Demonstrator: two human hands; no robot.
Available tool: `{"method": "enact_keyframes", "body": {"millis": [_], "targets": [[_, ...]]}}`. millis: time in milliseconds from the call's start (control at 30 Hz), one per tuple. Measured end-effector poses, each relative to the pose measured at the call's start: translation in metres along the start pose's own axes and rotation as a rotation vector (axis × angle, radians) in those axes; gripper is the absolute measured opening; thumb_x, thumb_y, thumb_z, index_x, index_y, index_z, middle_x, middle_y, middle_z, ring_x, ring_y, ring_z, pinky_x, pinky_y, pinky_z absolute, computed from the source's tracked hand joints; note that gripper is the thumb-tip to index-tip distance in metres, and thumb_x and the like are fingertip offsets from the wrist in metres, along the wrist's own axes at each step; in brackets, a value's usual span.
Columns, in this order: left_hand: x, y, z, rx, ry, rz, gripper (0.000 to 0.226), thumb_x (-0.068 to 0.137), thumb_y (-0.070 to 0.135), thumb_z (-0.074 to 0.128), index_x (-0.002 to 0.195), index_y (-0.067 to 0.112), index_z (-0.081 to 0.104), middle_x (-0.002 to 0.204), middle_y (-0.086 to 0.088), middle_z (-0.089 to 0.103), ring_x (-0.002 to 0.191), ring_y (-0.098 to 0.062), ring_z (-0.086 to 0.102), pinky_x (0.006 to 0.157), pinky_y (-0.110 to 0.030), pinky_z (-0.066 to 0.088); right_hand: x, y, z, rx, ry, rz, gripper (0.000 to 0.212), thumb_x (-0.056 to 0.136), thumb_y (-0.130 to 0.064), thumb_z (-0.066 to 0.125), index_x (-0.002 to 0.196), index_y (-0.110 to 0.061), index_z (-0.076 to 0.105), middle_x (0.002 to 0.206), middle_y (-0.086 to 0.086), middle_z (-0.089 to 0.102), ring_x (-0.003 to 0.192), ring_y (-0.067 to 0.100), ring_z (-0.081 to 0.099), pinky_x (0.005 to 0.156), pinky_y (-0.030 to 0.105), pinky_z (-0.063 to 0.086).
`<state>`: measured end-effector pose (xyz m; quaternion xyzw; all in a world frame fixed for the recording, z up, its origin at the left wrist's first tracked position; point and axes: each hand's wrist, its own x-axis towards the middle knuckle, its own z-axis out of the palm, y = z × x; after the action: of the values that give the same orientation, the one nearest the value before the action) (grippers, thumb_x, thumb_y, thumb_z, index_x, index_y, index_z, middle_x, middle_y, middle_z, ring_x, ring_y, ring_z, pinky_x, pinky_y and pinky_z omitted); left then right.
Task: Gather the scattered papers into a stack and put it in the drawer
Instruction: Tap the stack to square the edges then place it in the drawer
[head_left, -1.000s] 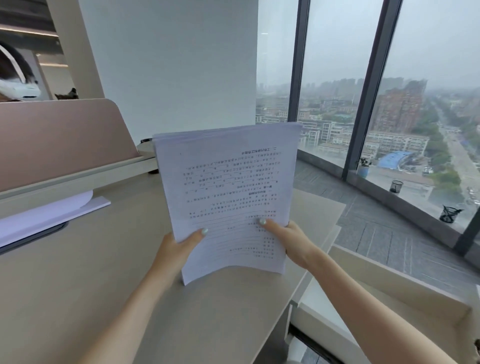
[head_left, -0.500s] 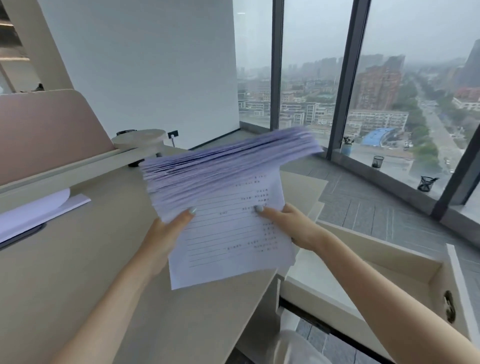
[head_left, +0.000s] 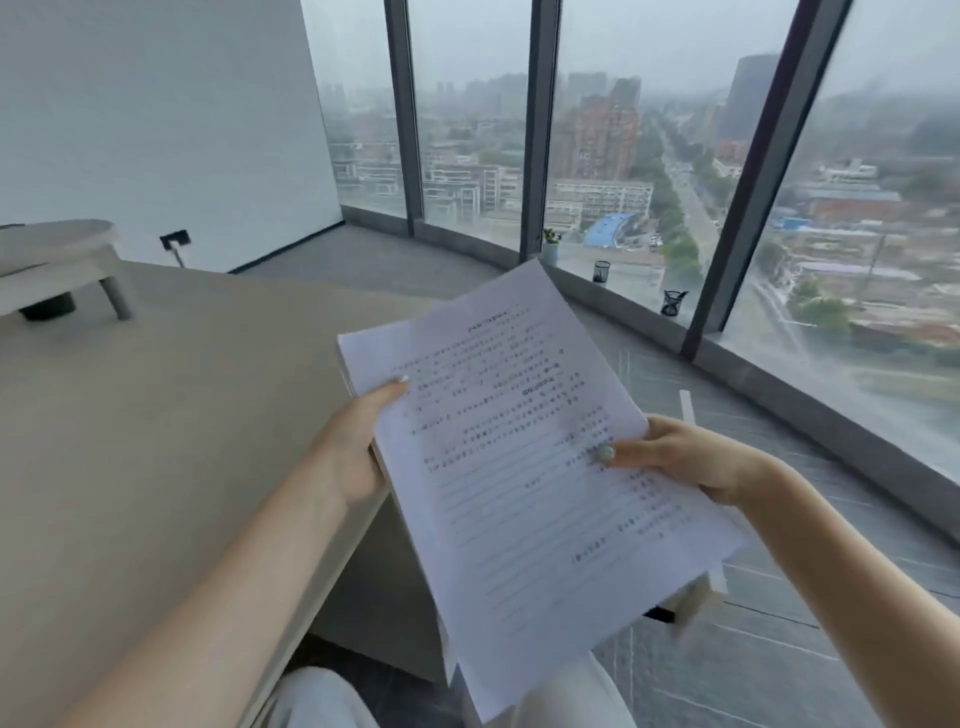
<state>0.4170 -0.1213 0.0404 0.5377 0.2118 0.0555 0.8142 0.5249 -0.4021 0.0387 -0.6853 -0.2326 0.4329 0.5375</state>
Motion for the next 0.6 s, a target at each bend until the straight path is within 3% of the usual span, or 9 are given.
{"method": "enact_keyframes", "body": {"millis": [100, 167, 233, 267, 333, 400, 467, 500, 600], "targets": [[0.014, -0.027, 0.024, -0.067, 0.037, -0.056, 0.026, 0.092, 0.022, 0.053, 0.113, 0.012, 0.064, 0.088, -0.009, 0.070, 0.060, -0.021, 0.071, 0.049, -0.029, 0.055, -0.021, 0.014, -0.018, 0.214, 0.034, 0.021, 0.075, 0.055, -0.043, 0.084, 0.116, -0.007, 0.058, 0.097, 0.016, 0.073, 0.082, 0.030, 0.072, 0.064, 0.038, 0.060], [0.022, -0.040, 0.038, -0.107, 0.056, -0.099, 0.022, 0.093, 0.022, 0.052, 0.109, 0.012, 0.064, 0.092, -0.010, 0.068, 0.065, -0.023, 0.070, 0.048, -0.029, 0.054, -0.032, 0.032, -0.029, 0.514, 0.127, -0.038, 0.066, 0.067, -0.056, 0.066, 0.111, -0.006, 0.066, 0.092, 0.017, 0.072, 0.076, 0.030, 0.072, 0.060, 0.037, 0.059], [0.027, -0.051, 0.054, -0.157, 0.064, -0.111, 0.018, 0.095, 0.021, 0.049, 0.099, 0.013, 0.064, 0.086, -0.008, 0.070, 0.069, -0.023, 0.068, 0.050, -0.029, 0.053, -0.042, 0.056, -0.037, 0.751, 0.181, -0.203, 0.071, 0.080, -0.064, 0.041, 0.119, -0.009, 0.063, 0.109, 0.020, 0.068, 0.097, 0.032, 0.068, 0.083, 0.044, 0.054], [0.030, -0.056, 0.061, -0.189, 0.074, -0.099, 0.018, 0.096, 0.020, 0.048, 0.100, 0.013, 0.064, 0.084, -0.007, 0.071, 0.070, -0.022, 0.068, 0.052, -0.029, 0.053, -0.047, 0.068, -0.041, 0.804, 0.204, -0.324, 0.078, 0.085, -0.068, 0.028, 0.132, -0.012, 0.052, 0.128, 0.019, 0.059, 0.118, 0.031, 0.056, 0.101, 0.045, 0.040], [0.035, -0.064, 0.076, -0.246, 0.124, -0.075, 0.022, 0.096, 0.021, 0.048, 0.111, 0.012, 0.061, 0.088, -0.006, 0.069, 0.076, -0.022, 0.066, 0.057, -0.032, 0.052, -0.055, 0.096, -0.051, 0.962, 0.154, -0.397, 0.089, 0.082, -0.077, 0.017, 0.144, -0.015, 0.033, 0.147, 0.013, 0.041, 0.136, 0.027, 0.035, 0.113, 0.042, 0.019], [0.041, -0.073, 0.089, -0.287, 0.179, -0.068, 0.023, 0.096, 0.022, 0.048, 0.114, 0.013, 0.058, 0.091, -0.006, 0.066, 0.078, -0.022, 0.063, 0.060, -0.034, 0.049, -0.050, 0.104, -0.032, 1.006, 0.197, -0.345, 0.089, 0.079, -0.077, 0.033, 0.143, -0.014, 0.038, 0.144, 0.015, 0.045, 0.133, 0.031, 0.041, 0.109, 0.048, 0.028], [0.044, -0.085, 0.101, -0.311, 0.211, -0.074, 0.021, 0.096, 0.022, 0.047, 0.113, 0.015, 0.056, 0.091, -0.004, 0.065, 0.079, -0.023, 0.063, 0.063, -0.035, 0.050, -0.045, 0.096, -0.024, 0.907, 0.326, -0.314, 0.083, 0.065, -0.071, 0.061, 0.127, -0.017, 0.057, 0.118, 0.013, 0.066, 0.107, 0.030, 0.063, 0.085, 0.045, 0.051], [0.046, -0.092, 0.105, -0.327, 0.223, -0.080, 0.021, 0.096, 0.022, 0.047, 0.113, 0.016, 0.056, 0.092, -0.004, 0.065, 0.081, -0.023, 0.063, 0.067, -0.036, 0.051, -0.039, 0.095, -0.021, 0.851, 0.469, -0.269, 0.077, 0.060, -0.065, 0.067, 0.121, -0.018, 0.062, 0.107, 0.009, 0.070, 0.097, 0.026, 0.067, 0.074, 0.040, 0.053], [0.053, -0.106, 0.110, -0.361, 0.265, -0.091, 0.020, 0.096, 0.022, 0.047, 0.114, 0.018, 0.054, 0.094, -0.002, 0.064, 0.086, -0.025, 0.062, 0.079, -0.040, 0.050, -0.027, 0.092, -0.020, 0.850, 0.651, -0.206, 0.054, 0.073, -0.051, 0.058, 0.117, -0.020, 0.062, 0.102, 0.004, 0.073, 0.100, 0.024, 0.063, 0.073, 0.040, 0.048]]}}
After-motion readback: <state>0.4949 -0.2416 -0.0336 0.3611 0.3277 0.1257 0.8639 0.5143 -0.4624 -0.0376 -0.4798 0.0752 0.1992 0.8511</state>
